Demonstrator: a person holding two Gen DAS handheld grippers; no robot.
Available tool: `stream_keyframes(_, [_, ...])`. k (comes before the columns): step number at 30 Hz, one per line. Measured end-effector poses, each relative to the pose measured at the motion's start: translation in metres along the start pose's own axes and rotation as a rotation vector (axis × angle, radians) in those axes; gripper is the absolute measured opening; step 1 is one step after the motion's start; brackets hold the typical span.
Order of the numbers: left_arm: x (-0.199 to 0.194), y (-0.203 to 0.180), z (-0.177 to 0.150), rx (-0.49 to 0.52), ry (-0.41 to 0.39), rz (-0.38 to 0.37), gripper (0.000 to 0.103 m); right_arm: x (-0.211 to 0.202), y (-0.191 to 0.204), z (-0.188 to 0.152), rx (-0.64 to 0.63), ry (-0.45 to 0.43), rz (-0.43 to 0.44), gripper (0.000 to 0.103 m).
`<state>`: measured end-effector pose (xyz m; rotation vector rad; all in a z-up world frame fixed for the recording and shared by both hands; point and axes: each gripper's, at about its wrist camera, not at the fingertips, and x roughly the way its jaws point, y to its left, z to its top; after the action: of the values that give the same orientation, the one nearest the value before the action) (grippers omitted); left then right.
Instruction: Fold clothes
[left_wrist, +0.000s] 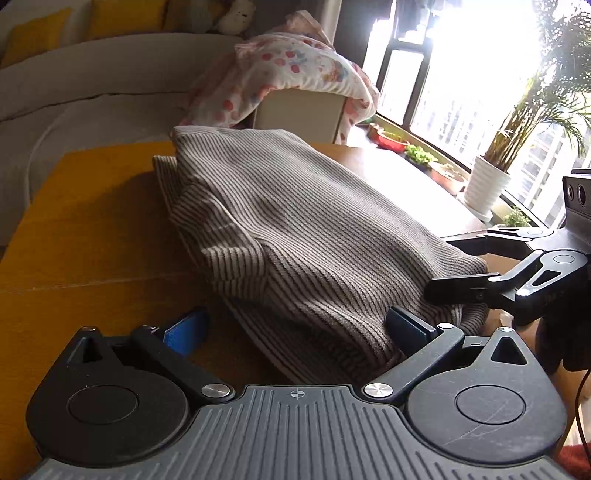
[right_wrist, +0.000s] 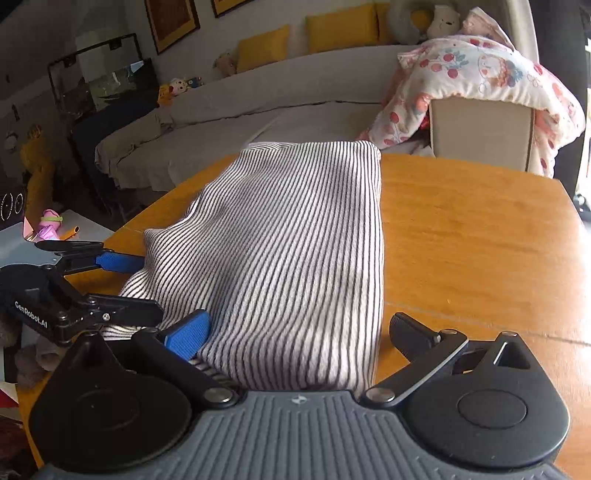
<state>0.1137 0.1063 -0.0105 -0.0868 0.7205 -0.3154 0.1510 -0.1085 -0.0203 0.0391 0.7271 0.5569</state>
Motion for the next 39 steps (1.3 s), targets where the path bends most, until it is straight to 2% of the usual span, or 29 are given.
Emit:
stream_keyframes(9, [-0.019,0.008,-0.006,0.003,-0.014,-0.012,0.103,-0.046,0.044,-0.035,-0.367,-0.006,-0.021,0.103])
stream_keyframes(13, [-0.038,-0.003,-0.011,0.124,-0.017,-0.007,0.103,-0.051,0.059,-0.039,-0.567,-0.032,-0.077,0.103])
stream_keyframes(19, [-0.061,-0.036,-0.029,0.36,0.01,-0.043,0.103,-0.027,0.095,-0.043,-0.751,-0.03,-0.053,0.103])
stream_keyframes(21, [-0.065,-0.047,-0.036,0.447,0.021,-0.046,0.103,-0.018,0.102,-0.039,-0.759,-0.038,-0.083,0.103])
stream_keyframes(23, [-0.063,-0.055,-0.042,0.521,0.027,-0.018,0.103,-0.009,0.105,-0.033,-0.733,-0.028,-0.113,0.103])
stream_keyframes(27, [-0.05,-0.059,-0.048,0.593,0.026,0.061,0.103,0.001,0.072,-0.012,-0.403,0.06,-0.006,0.103])
stream_keyframes(31, [-0.037,-0.055,-0.045,0.595,-0.002,0.15,0.103,-0.004,0.044,-0.006,-0.209,0.058,0.087,0.103])
stream_keyframes(33, [-0.031,-0.053,-0.039,0.586,-0.018,0.202,0.103,-0.006,0.044,-0.008,-0.225,0.056,0.084,0.103])
stream_keyframes(35, [-0.026,-0.052,-0.033,0.569,-0.025,0.227,0.103,-0.008,0.057,-0.016,-0.335,0.052,0.029,0.103])
stream_keyframes(39, [-0.026,-0.046,-0.023,0.484,-0.043,0.209,0.103,-0.018,0.079,-0.037,-0.58,0.002,-0.068,0.103])
